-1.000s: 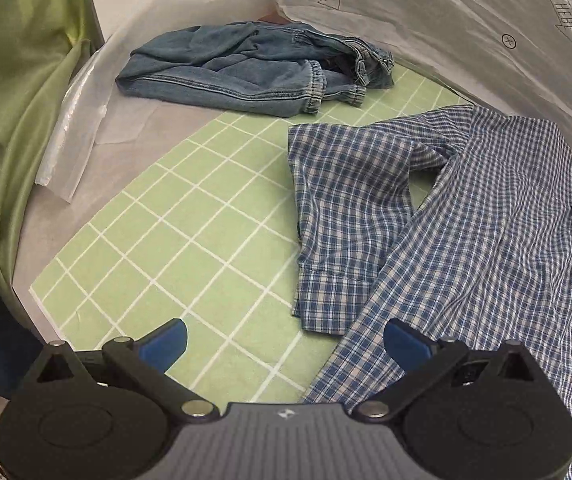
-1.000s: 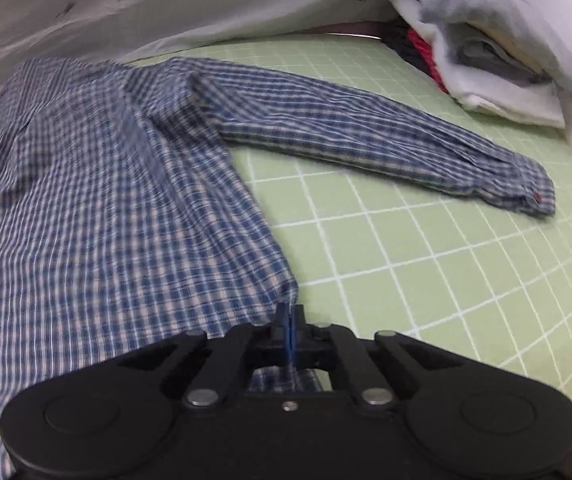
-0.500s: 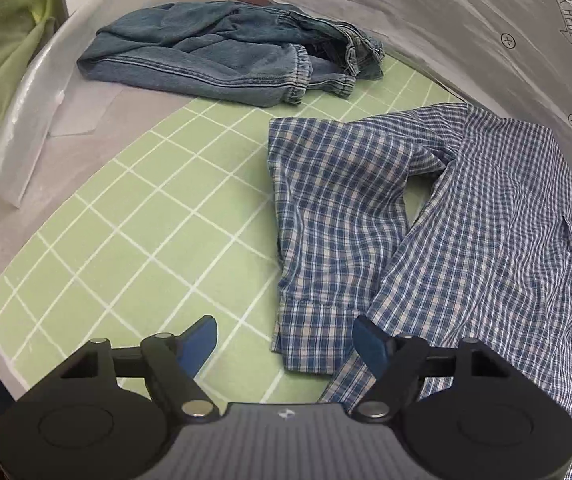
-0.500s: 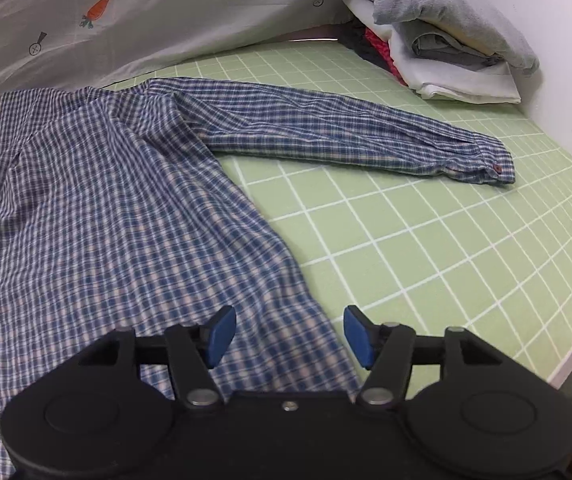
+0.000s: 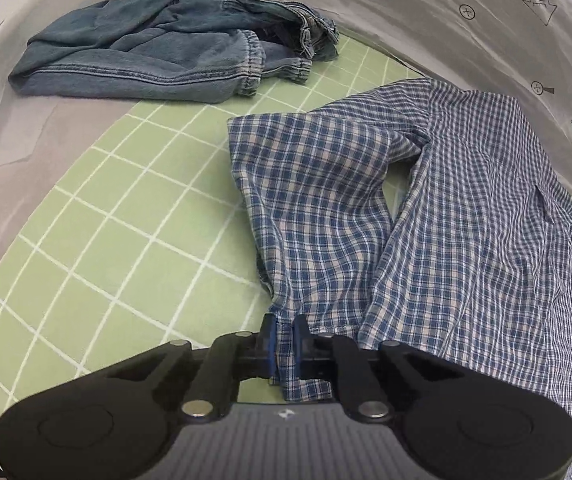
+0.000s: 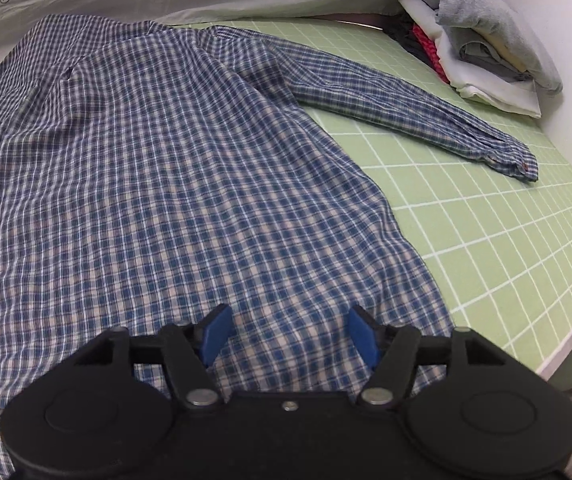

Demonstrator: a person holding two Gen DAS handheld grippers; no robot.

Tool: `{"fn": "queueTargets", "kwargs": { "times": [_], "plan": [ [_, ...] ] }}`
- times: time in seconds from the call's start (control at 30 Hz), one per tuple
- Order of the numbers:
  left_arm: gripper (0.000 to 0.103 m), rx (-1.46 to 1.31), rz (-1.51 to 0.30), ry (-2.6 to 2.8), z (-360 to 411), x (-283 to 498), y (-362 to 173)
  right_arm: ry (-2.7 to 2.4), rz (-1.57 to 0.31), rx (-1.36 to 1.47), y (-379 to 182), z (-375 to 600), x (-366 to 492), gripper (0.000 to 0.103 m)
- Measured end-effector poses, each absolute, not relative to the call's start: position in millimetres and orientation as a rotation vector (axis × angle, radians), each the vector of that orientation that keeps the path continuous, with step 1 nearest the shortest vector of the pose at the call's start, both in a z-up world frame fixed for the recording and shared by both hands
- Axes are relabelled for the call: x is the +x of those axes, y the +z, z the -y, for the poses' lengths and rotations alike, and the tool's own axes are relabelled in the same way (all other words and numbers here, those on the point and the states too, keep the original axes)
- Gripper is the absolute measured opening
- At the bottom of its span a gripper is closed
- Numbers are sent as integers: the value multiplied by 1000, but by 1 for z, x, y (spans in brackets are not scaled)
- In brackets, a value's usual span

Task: Fold clothes

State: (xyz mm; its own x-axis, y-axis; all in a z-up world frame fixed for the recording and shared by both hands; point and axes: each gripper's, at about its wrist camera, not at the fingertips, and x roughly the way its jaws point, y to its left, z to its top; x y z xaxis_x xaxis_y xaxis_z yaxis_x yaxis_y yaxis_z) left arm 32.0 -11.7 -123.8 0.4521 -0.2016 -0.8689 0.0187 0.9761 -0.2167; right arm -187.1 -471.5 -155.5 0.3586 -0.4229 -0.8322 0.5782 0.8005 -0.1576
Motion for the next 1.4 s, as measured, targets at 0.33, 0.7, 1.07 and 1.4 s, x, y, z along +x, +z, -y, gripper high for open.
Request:
{"fn": "queueTargets", "kwargs": {
  "times": [0.33,0.7,1.07,1.4],
  "plan": [
    [6,-51,-1002,59,-67,47,-95,-697,-1002,204,-156,456,-179,71],
    [23,-125,-999,141,-119,54,-87,-774,-998,248,-157,453,-175,82],
    [76,20,-1029,-16,-95,95,-99,-806,-1003,334,-160,448,-167,103],
    [76,53,-1051,-67,-85,124,-119,-813,-969,434,-164,450,-165,103]
  ]
}}
